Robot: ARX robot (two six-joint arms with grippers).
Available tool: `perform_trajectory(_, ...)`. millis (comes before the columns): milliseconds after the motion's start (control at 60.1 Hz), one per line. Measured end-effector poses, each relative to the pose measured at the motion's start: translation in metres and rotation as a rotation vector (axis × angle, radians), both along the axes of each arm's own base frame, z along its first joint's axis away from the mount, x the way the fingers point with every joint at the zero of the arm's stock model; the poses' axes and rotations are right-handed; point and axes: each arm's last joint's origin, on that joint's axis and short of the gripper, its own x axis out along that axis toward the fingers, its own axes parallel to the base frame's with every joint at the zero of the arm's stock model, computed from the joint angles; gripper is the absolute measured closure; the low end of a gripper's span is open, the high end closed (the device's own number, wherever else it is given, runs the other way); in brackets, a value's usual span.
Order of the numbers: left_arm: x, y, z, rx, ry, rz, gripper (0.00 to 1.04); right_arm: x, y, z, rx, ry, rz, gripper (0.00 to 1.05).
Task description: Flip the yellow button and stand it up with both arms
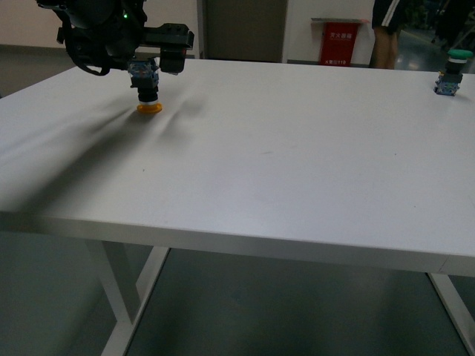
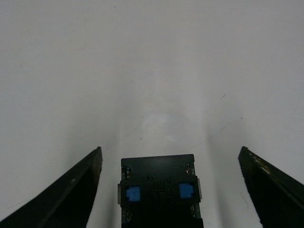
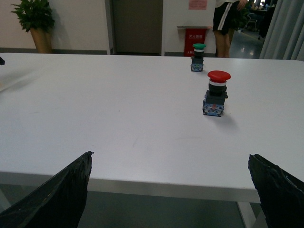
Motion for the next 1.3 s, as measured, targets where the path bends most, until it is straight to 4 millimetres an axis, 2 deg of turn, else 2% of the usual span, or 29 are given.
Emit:
perform_trajectory(150,0.0,-0.001,-0.001,0.001,-0.001,-0.001,0.45,0.0,0.0,0.0,0.0,0.0,0.0,0.07)
perform_trajectory(233,-0.001,-0.002,-0.004,0.0,0.004,-0.004,0.62,0.0,0.0,0.0,0.0,0.0,0.0,0.07)
perform_trajectory(266,-0.001,-0.002,-0.004,-0.001,0.002,-0.004,0.66,0.0,0.0,0.0,0.0,0.0,0.0,0.07)
perform_trajectory(466,-0.001,-0.003,-0.004,-0.024,-0.024,-0.017,0.68,0.0,0.0,0.0,0.0,0.0,0.0,0.07)
perform_trajectory(599,-0.002,-0.007,0.008,-0.109,-0.077,-0.054,0.68,0.0,0.0,0.0,0.0,0.0,0.0,0.07)
perform_trajectory(699,-0.006,-0.014,0.027,-0.222,-0.133,-0.11,0.68,0.0,0.0,0.0,0.0,0.0,0.0,0.07)
perform_trajectory(899,-0.018,-0.039,0.082,-0.531,-0.252,-0.323,0.68,0.0,0.0,0.0,0.0,0.0,0.0,0.07)
perform_trajectory(949,-0.022,-0.051,0.101,-0.668,-0.26,-0.417,0.68,0.0,0.0,0.0,0.0,0.0,0.0,0.07)
perform_trajectory(999,-0.024,-0.063,0.111,-0.81,-0.241,-0.507,0.68,0.0,0.0,0.0,0.0,0.0,0.0,0.07)
perform_trajectory(1116,-0.021,-0.082,0.108,-1.056,-0.173,-0.632,0.68,0.0,0.0,0.0,0.0,0.0,0.0,0.07)
perform_trajectory(1299,-0.022,-0.1,0.071,-1.404,-0.004,-0.729,0.68,0.0,0.0,0.0,0.0,0.0,0.0,0.07)
